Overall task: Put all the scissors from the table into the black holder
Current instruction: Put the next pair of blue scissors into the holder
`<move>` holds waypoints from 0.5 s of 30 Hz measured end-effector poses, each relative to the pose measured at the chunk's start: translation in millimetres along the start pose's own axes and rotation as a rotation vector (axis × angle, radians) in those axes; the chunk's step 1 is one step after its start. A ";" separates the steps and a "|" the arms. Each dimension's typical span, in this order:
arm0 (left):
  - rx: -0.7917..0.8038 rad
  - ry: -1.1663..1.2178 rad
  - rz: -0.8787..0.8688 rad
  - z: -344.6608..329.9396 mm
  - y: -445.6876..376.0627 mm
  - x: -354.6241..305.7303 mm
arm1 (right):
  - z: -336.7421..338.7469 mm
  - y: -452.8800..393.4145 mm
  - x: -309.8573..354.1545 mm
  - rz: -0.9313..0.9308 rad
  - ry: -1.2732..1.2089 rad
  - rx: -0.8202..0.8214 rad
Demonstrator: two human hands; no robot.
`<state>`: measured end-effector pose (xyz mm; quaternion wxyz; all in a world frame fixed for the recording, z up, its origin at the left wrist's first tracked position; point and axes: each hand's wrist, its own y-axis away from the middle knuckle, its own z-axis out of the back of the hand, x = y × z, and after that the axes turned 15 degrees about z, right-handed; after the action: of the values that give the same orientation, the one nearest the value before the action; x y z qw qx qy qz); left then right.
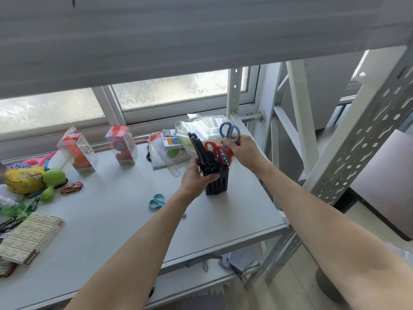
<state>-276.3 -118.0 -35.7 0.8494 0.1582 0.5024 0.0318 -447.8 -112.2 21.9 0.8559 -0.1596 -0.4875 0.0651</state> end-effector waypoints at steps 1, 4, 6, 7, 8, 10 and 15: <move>0.002 0.003 -0.004 0.3 0.2 0.8 | -1.8 0.9 -0.5 0.017 0.039 0.021; 0.014 0.018 -0.011 0.1 1.3 1.5 | -6.2 4.5 -3.6 0.025 0.070 0.038; 0.011 0.017 -0.015 -0.1 1.8 0.5 | -8.0 5.3 -4.4 -0.015 0.046 0.055; 0.010 0.022 -0.012 -0.3 2.3 -0.1 | -8.7 5.1 -5.1 -0.042 0.028 0.070; 0.013 0.030 -0.009 -0.5 2.4 -0.6 | -9.1 5.0 -4.4 -0.071 -0.003 0.083; 0.018 0.035 -0.004 -0.5 2.1 -0.4 | -10.0 5.0 -0.9 -0.114 -0.063 0.096; 0.012 0.033 0.001 -0.4 2.4 -0.6 | -12.0 2.2 11.7 -0.150 -0.107 0.042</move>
<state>-276.7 -115.7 -34.7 0.8401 0.1631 0.5164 0.0316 -431.4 -109.5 25.0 0.8344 -0.1010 -0.5415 0.0196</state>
